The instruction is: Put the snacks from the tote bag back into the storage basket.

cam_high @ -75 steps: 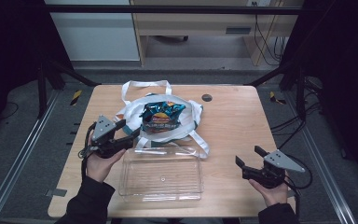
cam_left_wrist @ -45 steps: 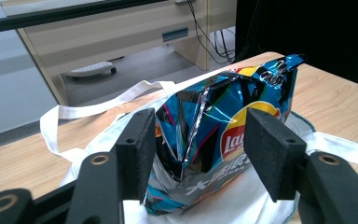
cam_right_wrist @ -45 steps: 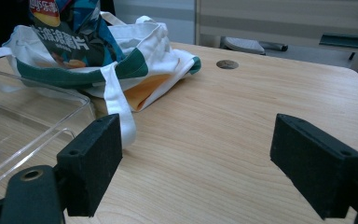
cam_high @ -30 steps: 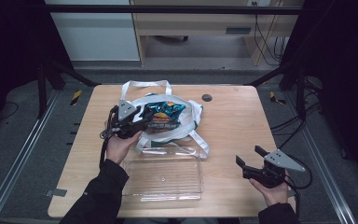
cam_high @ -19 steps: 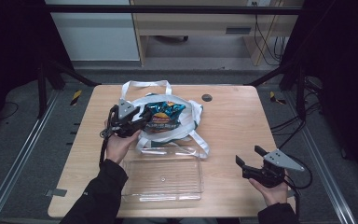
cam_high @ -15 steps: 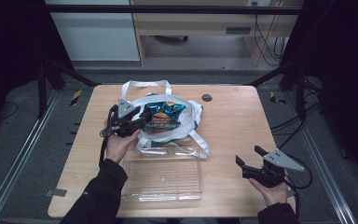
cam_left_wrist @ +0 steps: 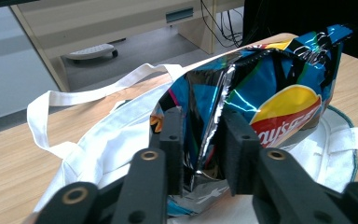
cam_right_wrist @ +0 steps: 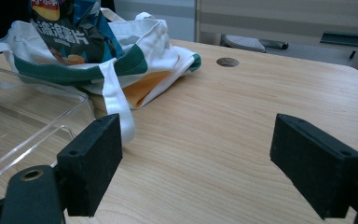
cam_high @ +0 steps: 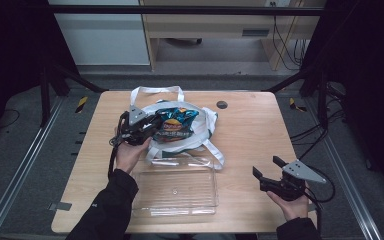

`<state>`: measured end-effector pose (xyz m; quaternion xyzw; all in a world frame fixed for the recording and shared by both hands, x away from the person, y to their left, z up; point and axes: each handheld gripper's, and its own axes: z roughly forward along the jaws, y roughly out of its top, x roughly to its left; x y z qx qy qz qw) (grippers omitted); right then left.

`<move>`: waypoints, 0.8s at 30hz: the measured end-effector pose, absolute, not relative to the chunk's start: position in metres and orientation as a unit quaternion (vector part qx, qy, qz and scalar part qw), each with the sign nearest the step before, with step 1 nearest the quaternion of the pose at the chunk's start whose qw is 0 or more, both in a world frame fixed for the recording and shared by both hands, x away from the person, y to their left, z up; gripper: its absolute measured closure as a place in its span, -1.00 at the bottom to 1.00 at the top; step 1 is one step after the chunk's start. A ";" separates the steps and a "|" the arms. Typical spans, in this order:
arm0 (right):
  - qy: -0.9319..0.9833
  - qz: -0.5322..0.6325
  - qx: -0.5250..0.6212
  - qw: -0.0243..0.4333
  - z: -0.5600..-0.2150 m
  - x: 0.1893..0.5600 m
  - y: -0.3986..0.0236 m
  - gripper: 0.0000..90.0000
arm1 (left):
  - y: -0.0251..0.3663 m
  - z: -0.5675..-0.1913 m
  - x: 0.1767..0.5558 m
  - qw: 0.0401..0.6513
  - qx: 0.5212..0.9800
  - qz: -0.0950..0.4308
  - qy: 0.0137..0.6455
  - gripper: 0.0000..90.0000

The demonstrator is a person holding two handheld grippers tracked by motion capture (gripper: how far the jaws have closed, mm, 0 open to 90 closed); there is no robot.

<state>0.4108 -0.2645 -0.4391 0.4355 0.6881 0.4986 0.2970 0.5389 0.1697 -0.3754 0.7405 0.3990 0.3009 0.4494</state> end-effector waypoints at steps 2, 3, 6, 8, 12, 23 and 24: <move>0.689 0.498 0.434 0.298 -0.439 0.411 -0.265 -0.62 | 0.169 -0.375 0.539 0.446 0.740 0.302 0.403 0.78; 0.689 0.498 0.434 0.298 -0.439 0.411 -0.264 -0.62 | 0.169 -0.375 0.541 0.455 0.742 0.299 0.392 0.82; 0.688 0.499 0.435 0.297 -0.439 0.411 -0.264 -0.62 | 0.168 -0.374 0.539 0.443 0.740 0.301 0.406 0.90; 0.688 0.499 0.435 0.296 -0.439 0.411 -0.264 -0.62 | 0.167 -0.374 0.538 0.441 0.740 0.303 0.406 0.94; 0.689 0.498 0.434 0.298 -0.439 0.411 -0.265 -0.62 | 0.166 -0.374 0.537 0.443 0.738 0.302 0.410 0.97; 0.688 0.499 0.434 0.298 -0.439 0.411 -0.265 -0.62 | 0.169 -0.372 0.534 0.467 0.722 0.297 0.416 0.99; 0.688 0.499 0.434 0.298 -0.439 0.411 -0.265 -0.62 | 0.170 -0.372 0.532 0.465 0.720 0.300 0.420 1.00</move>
